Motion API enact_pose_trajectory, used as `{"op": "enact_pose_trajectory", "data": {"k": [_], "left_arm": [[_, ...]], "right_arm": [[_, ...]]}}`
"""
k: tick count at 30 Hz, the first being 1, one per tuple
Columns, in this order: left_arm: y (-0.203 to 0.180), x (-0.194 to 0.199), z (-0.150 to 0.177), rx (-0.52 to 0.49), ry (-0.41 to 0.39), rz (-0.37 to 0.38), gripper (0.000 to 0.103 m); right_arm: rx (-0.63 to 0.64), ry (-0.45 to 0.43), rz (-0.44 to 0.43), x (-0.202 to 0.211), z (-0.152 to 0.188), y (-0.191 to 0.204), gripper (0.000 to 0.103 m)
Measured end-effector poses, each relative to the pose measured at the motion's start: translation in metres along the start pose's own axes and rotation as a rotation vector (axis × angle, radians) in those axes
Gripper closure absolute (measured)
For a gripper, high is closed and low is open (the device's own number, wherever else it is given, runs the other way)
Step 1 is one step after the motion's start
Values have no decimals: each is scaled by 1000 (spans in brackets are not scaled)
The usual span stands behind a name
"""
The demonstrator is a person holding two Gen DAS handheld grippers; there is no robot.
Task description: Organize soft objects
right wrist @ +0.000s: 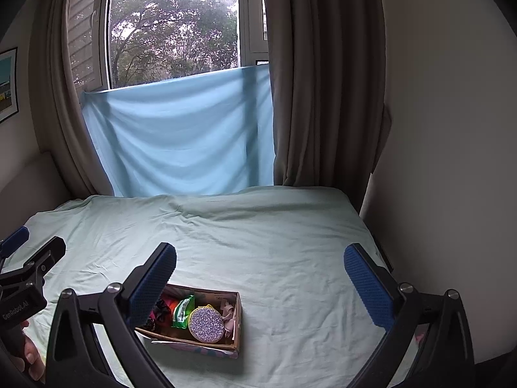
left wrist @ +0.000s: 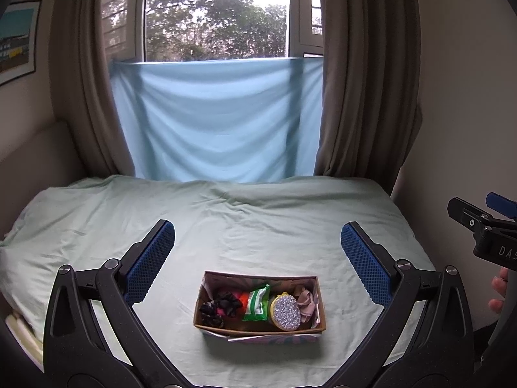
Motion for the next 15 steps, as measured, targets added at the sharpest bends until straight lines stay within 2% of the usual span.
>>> {"op": "enact_pose_trajectory", "data": {"k": [15], "left_arm": [[-2, -5, 0, -8, -3, -8, 0]], "right_arm": [[-2, 2, -2, -3, -3, -3, 0]]}}
Point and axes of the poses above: each gripper's, at about its wrist camera, not at the fingertips, and x roughly against the way its jaws point, y to its left, z to its underside, the point moved 7 cm from there along -x, roughly the way its jaws point, and after that the axes turned 12 degrees about z, right-handed, at the moved point
